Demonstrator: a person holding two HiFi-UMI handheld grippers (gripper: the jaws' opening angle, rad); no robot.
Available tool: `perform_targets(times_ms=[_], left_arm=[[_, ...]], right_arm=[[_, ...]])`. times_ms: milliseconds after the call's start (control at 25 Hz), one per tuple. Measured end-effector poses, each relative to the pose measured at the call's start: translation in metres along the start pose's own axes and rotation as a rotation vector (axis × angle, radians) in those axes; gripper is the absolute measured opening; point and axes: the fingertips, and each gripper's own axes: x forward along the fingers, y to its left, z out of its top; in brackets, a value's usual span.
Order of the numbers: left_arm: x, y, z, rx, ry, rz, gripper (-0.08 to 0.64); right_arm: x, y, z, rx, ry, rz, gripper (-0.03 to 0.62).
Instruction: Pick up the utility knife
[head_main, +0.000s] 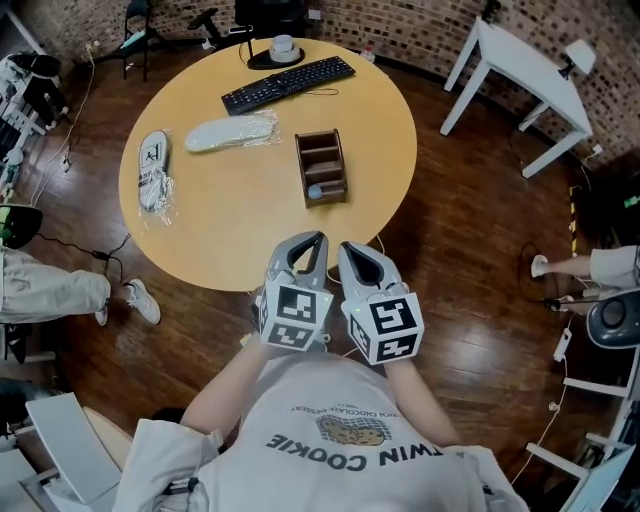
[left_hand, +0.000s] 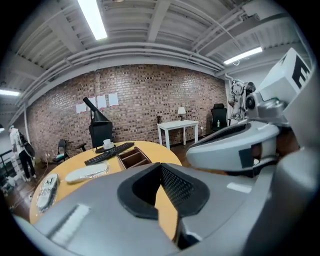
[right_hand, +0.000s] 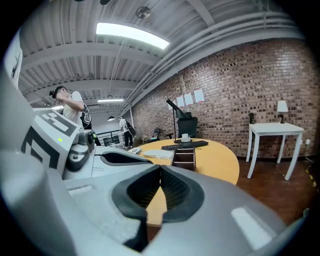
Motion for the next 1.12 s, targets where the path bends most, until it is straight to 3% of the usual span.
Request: perform_targets(times_ms=[520,960,1120], left_arm=[[0.073,0.037,-0.028,0.335,0.075,-0.083,0.046],[0.118,0.048,-0.053,0.575,0.139,-0.162,0.114],[0.129,0.052,-0.061,0.619,0.158,-0.191,0.114]], right_arm=[[0.044,-0.015,-0.004,-0.001,0.023,-0.032,0.002],[0.055,-0.024,-0.016,0.016,0.044,-0.069,0.002],[0.059,-0.024,-0.017,0.017,0.049,-0.071,0.002]])
